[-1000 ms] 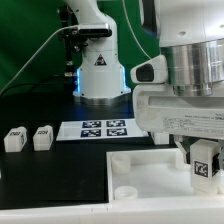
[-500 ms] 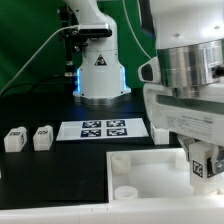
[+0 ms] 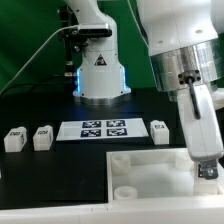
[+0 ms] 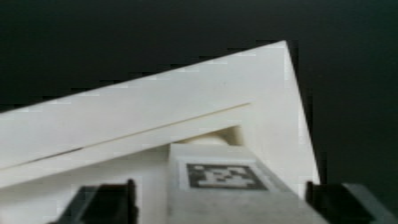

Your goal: Assemble one leg

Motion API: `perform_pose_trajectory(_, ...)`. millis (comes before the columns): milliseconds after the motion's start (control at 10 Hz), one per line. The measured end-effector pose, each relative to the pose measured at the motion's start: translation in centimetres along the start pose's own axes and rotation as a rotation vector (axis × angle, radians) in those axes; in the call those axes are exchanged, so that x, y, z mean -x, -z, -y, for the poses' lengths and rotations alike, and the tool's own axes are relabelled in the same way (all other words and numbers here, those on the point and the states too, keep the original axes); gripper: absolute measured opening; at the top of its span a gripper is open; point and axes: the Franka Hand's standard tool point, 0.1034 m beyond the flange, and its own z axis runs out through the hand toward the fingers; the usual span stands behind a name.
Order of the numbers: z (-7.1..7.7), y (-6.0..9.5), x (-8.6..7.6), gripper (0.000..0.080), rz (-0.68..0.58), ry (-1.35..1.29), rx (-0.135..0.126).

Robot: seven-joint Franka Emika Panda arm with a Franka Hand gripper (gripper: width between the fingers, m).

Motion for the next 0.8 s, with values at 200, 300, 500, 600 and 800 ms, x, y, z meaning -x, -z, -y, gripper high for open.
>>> perform_pose_trajectory(200, -0.42, 0.00, -0.37, 0.0640, -0.023, 0.385, 0.048)
perform_pose_trajectory(300, -0.37, 0.17, -0.22, 0.0640, -0.047, 0.564, 0.079)
perform_pose_trajectory(500, -0.30, 0.17, -0.20, 0.0648, -0.056, 0.768, 0.089)
perform_pose_trajectory(600, -0.26, 0.19, -0.29, 0.0649, -0.052, 0.884, 0.093)
perform_pose_trajectory(800, -0.38, 0.00, -0.22, 0.0649, -0.064, 1.125, 0.116)
